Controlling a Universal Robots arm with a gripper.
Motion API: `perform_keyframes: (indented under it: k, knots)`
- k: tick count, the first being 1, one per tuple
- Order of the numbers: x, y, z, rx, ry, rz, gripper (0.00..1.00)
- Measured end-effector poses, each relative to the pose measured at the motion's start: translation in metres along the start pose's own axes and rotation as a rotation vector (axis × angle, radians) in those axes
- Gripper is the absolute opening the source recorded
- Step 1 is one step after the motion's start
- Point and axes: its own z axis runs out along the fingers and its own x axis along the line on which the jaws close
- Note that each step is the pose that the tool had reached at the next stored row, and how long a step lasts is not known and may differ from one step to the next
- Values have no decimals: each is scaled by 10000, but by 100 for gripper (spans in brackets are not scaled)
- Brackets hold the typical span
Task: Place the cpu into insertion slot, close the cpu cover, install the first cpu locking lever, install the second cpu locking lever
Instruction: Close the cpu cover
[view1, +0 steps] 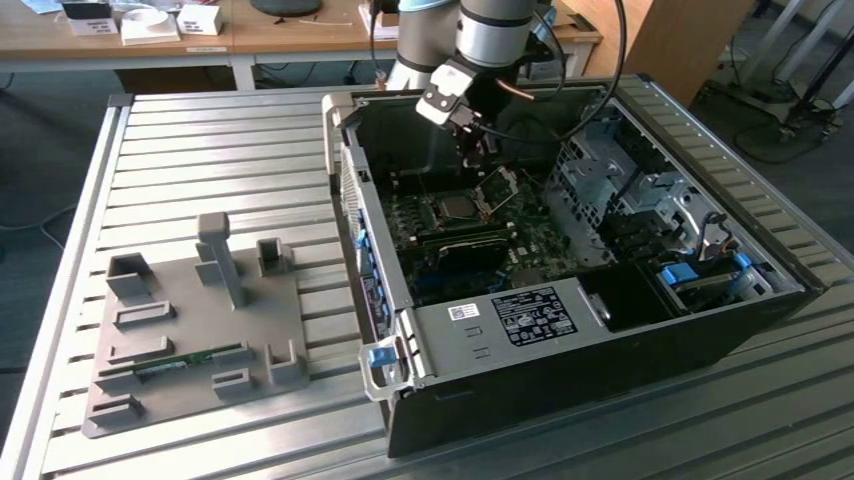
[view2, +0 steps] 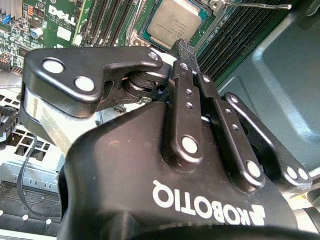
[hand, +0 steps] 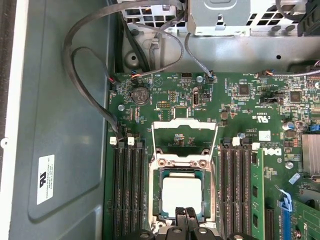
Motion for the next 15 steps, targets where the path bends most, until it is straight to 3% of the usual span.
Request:
perform_keyframes:
  k: [15]
  knots:
    - [0, 1, -25, -1, -2, 1, 11]
